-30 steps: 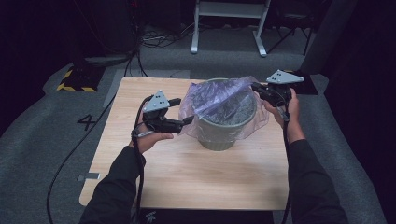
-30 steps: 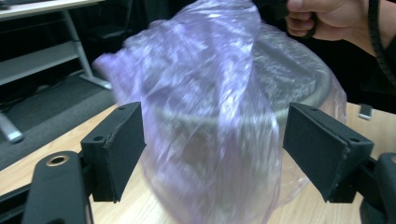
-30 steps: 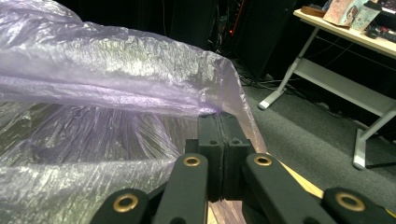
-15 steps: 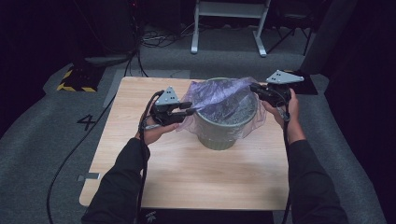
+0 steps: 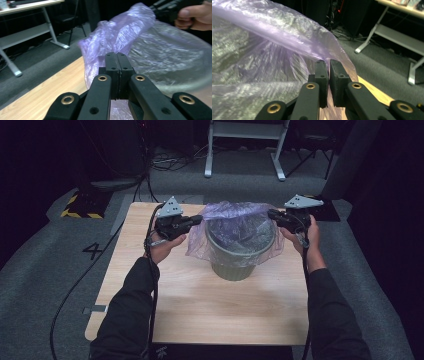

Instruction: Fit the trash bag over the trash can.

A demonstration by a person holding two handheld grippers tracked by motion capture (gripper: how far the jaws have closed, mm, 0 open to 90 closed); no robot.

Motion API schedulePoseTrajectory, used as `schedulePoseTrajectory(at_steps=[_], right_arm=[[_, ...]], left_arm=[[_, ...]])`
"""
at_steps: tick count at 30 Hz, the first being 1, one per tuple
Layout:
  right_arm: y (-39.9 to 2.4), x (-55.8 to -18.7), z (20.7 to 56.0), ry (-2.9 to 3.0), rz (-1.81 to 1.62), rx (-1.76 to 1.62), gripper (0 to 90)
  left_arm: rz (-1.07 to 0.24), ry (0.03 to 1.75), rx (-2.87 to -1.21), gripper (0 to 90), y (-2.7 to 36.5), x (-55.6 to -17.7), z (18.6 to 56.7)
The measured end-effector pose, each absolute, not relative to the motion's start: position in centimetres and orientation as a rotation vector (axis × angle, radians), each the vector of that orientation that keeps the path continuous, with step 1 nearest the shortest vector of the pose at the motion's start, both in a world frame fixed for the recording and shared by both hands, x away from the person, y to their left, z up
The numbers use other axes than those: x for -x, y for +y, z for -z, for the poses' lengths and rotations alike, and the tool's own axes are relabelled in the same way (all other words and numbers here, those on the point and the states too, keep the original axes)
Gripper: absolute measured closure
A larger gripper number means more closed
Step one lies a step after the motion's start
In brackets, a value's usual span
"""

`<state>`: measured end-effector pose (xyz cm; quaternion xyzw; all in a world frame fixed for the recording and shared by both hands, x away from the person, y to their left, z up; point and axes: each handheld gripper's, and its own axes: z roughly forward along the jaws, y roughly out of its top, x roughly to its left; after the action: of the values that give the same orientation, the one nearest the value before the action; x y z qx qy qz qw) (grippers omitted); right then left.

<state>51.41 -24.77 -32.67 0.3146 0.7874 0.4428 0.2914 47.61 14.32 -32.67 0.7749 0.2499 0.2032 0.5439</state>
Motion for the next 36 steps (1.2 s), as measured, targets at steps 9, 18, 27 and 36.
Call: schedulePoseTrajectory(at_steps=[9, 18, 27, 36], right_arm=[[-25.9, -52.4, 33.7, 2.068, -1.178, -0.936, 84.5], [-26.2, -52.9, 35.6, 2.148, -1.199, -0.977, 89.4], [-26.1, -52.3, 36.7, 2.203, -1.268, -0.958, 90.0], [-26.4, -49.9, 36.8, 2.256, -1.286, -0.887, 90.0]], left_arm=[[-0.445, 0.753, -1.816, 89.7, 13.6, -51.5, 34.6], [-0.352, 0.848, -1.848, 89.6, 12.8, -53.5, 36.7], [-0.273, 0.824, -1.887, 89.7, 11.9, -53.2, 37.5], [-0.314, 0.802, -1.899, 77.8, 13.9, -50.8, 36.9]])
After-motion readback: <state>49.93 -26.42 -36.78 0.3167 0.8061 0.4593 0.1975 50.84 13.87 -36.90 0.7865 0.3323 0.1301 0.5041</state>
